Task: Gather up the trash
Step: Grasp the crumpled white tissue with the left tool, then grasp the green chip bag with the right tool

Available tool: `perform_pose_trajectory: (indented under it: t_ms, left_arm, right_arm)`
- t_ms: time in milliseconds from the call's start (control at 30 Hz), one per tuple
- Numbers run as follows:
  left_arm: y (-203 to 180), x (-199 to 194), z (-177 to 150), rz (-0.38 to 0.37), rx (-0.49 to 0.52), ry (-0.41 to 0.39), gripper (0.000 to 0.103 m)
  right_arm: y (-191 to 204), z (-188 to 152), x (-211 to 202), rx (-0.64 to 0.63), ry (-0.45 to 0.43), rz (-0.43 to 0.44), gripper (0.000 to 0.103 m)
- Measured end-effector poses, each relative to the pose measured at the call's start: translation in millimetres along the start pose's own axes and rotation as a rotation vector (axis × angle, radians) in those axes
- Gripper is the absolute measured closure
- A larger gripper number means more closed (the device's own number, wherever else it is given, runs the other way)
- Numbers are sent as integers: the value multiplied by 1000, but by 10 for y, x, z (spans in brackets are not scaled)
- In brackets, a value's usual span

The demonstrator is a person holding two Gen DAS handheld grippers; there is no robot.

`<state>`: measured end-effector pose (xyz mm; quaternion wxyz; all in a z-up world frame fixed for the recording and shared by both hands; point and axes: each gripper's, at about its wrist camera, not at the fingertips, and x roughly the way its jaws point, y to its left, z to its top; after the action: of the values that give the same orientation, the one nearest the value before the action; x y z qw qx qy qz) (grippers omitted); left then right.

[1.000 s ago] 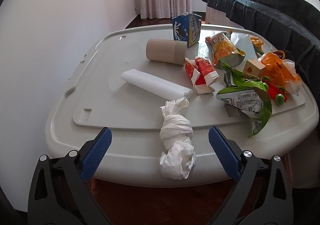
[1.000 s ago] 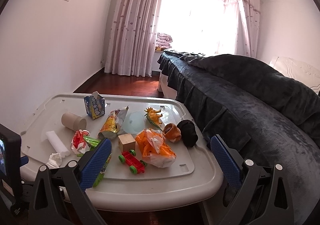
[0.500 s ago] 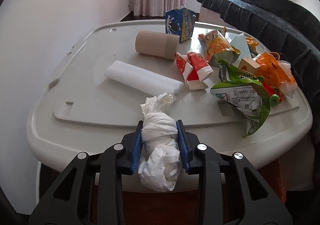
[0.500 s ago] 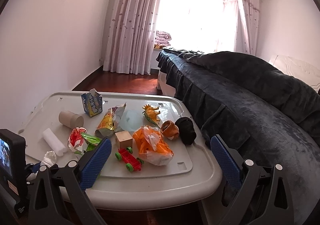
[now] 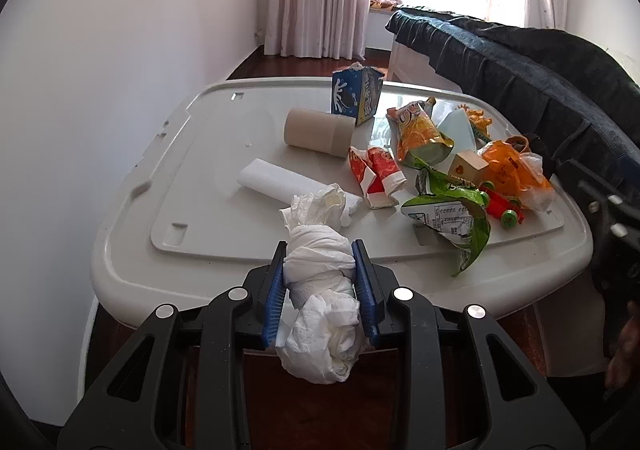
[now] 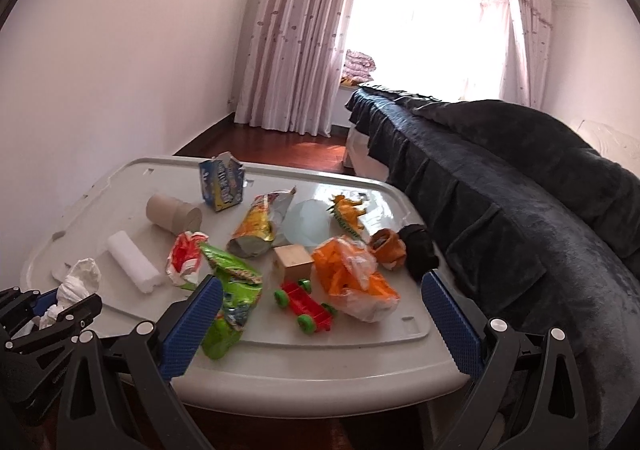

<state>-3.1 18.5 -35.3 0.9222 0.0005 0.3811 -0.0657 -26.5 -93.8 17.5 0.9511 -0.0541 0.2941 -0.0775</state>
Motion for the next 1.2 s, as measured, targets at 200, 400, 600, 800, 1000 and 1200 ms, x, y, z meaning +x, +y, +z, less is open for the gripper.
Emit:
perform_pose_trajectory:
  t_ms: [200,400,600,800,1000,1200]
  left_arm:
    - [154,-190,-20,5,-15,-18,72]
    - [282,-209,-24,13,-33,-30,72]
    - [284,-157,-42,1,-33,-20,72]
    - [273,-120,-56,-11,-33,-6,72]
    - [212,-167,-75,-21,-17,0,72]
    - [133,-334,-97,-55,-4,8,72]
  right_arm:
    - [482,-114,366,-82,54,37,5]
    - [634,-141,686,-64,112,36,5]
    - [755,-195,987,-88,175,56,24]
    - [735,-207,1005,-107,166,52,46]
    - [601,-161,819,-73,158,73,49]
    - [391,-107,280,-56,135,110,49]
